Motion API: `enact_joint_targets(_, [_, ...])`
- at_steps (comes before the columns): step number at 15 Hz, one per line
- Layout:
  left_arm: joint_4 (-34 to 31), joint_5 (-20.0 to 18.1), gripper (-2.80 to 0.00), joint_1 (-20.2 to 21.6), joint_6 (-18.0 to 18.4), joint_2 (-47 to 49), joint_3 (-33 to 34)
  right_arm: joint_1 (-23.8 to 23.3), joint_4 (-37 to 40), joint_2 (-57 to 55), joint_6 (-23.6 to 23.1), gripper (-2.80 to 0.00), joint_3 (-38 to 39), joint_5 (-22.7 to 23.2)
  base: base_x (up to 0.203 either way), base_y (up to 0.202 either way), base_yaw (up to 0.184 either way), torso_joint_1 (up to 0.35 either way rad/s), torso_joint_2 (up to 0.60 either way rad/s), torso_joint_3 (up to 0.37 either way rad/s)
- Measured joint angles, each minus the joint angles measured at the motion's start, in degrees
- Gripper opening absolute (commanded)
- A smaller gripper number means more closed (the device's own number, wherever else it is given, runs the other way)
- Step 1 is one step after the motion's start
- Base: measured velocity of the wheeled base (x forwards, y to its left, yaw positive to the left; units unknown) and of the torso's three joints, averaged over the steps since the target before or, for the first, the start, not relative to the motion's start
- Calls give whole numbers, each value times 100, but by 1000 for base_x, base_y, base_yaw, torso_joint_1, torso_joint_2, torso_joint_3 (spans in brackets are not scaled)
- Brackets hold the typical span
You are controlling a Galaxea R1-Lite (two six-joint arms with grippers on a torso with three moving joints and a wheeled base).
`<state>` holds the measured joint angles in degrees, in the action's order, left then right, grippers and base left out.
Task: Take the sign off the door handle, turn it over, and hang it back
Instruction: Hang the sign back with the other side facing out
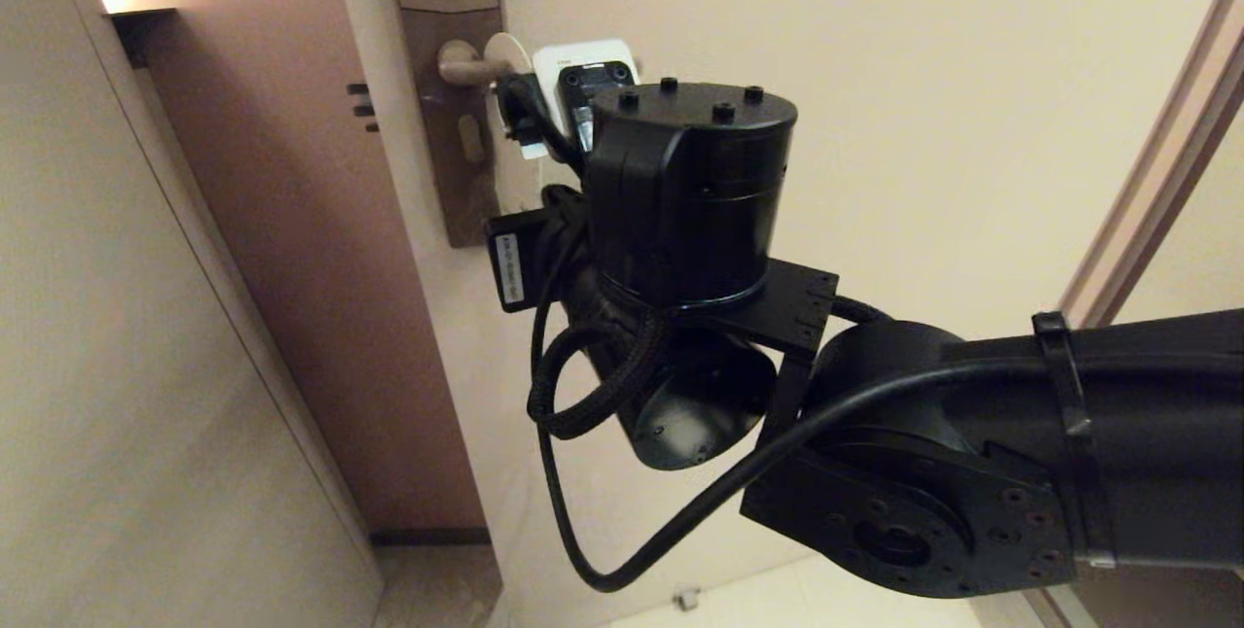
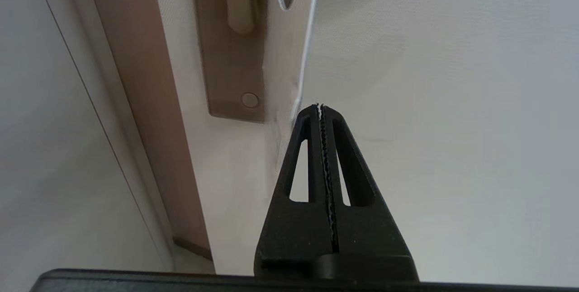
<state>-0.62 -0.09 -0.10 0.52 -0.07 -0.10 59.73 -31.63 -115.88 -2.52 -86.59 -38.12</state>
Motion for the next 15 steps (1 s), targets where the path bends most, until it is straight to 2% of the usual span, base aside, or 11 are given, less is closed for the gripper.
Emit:
enact_joint_targets(3, [0, -1, -280, 0, 0, 0, 0, 0, -92, -192, 11, -280, -159, 39, 0, 0, 0, 0, 0, 0])
enact_joint_targets(6, [0, -1, -280, 0, 1, 0, 0, 13, -305, -370, 2, -280, -396, 275, 0, 0, 0, 0, 0, 0])
enact_joint_targets(15, [0, 3, -280, 0, 1, 0, 0, 118, -645, -914, -9, -280, -1045, 290, 0, 0, 0, 0, 0, 0])
